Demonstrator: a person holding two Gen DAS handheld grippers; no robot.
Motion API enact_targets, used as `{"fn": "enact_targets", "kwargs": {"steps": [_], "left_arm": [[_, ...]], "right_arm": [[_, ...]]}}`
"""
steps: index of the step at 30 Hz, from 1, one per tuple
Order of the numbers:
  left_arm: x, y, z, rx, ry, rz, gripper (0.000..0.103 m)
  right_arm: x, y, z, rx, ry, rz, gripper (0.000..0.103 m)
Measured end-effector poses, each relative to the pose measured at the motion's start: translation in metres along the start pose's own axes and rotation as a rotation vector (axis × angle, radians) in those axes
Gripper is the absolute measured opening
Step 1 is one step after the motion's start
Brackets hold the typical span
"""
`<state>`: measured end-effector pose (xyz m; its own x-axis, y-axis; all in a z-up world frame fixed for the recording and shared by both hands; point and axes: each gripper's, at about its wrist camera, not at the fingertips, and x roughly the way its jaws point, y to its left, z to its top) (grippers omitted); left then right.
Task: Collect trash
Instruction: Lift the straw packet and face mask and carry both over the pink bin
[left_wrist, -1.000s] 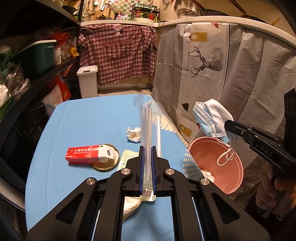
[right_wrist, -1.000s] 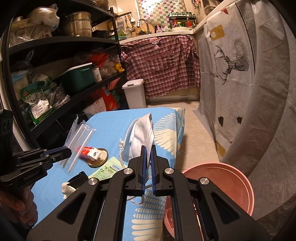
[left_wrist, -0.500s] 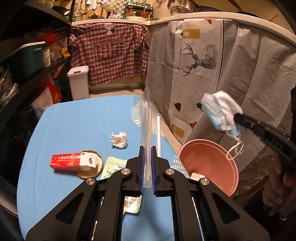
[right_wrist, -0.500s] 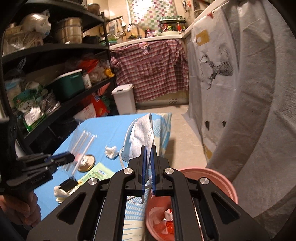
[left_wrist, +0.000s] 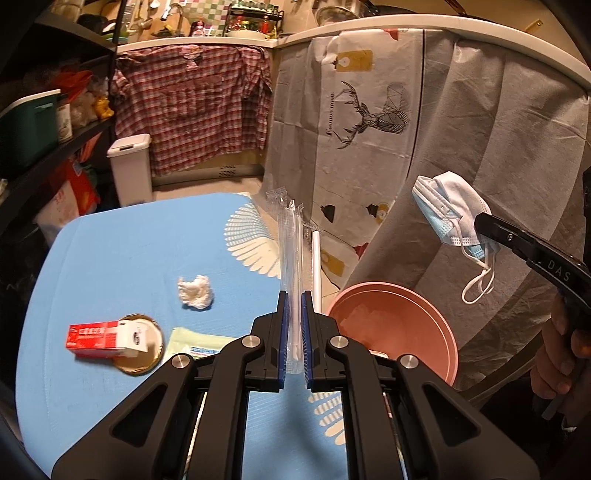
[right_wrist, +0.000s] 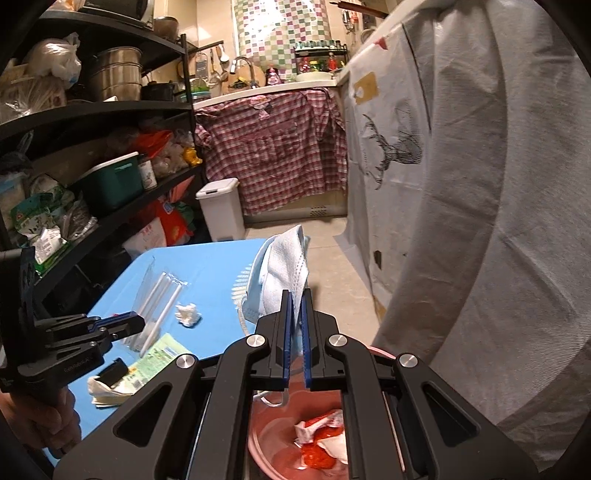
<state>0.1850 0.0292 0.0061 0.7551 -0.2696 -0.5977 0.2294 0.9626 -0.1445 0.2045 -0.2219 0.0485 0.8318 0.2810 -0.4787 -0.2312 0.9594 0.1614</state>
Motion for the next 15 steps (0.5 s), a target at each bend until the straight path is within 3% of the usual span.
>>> {"fn": "enact_targets", "kwargs": {"steps": [15], "left_arm": [[0.025,-0.023,-0.001,0.036,0.048,-0.044,0.007]], "right_arm": [[0.021,-0.042,-0.023,0.076,0.078,-0.070,0.006]]}}
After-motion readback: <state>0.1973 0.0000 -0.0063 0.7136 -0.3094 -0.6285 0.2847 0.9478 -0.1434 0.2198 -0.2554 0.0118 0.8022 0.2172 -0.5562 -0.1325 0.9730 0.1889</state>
